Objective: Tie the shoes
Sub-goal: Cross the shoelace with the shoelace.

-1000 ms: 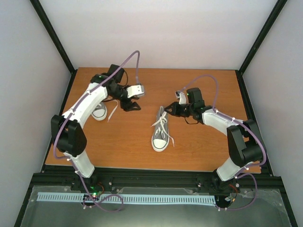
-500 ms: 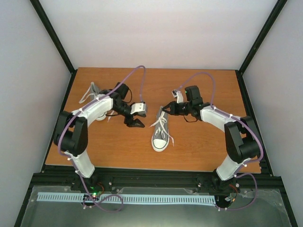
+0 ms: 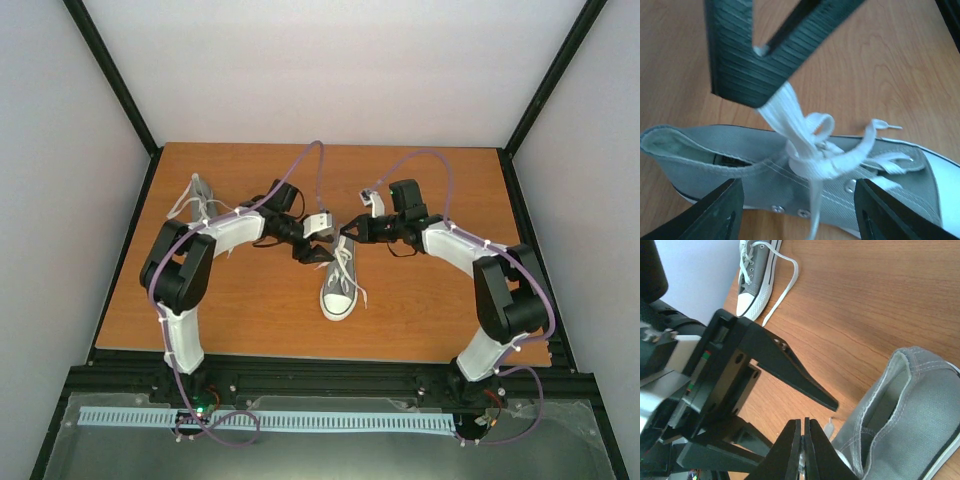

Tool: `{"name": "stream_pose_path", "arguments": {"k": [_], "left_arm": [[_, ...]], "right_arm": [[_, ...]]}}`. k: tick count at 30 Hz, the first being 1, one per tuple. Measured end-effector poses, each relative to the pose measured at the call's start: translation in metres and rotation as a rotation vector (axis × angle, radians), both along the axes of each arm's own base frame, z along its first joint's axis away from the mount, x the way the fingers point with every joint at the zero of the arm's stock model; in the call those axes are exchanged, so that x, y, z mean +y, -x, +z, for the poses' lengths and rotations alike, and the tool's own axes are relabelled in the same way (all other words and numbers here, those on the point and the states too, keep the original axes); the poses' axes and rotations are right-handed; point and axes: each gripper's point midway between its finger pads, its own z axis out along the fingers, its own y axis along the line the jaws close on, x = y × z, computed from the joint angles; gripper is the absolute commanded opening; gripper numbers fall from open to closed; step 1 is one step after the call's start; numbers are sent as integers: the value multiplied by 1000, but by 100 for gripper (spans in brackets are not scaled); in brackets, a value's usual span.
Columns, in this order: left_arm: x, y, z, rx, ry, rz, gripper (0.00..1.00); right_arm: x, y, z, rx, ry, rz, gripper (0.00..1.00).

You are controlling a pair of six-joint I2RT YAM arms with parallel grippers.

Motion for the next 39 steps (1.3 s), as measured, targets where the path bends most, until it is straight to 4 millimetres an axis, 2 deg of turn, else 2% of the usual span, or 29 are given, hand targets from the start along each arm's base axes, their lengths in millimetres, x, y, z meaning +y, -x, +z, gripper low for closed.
{"name": "stream_pose_path", "arguments": {"k": [5,10,18,22,24,30,36,39], "left_arm": [[-13,-14,-11,32,20,45,45],[-19,-20,-19,50,22,67,42],[-28,-22,-15,48,35,54,45],[-32,-20,-13,52,36,50,39],[-34,-21,-12,51,40,46,33],[-37,-20,-7,63,48,35,10],[-37,-19,-6,68,56,28,5],[-37,-21,-7,61,48,32,5]], "right_arm": [[3,-5,-2,3,-2,6,3],[5,-6,1,-5,-6,16,3],[5,-3,1,-3,-7,31,3],[6,-3,1,-5,-7,34,3],[6,-3,1,-8,-6,35,6],[5,-2,1,-11,3,44,26],[0,-3,4,-15,36,49,43],[-9,-4,9,-19,43,38,45]]}}
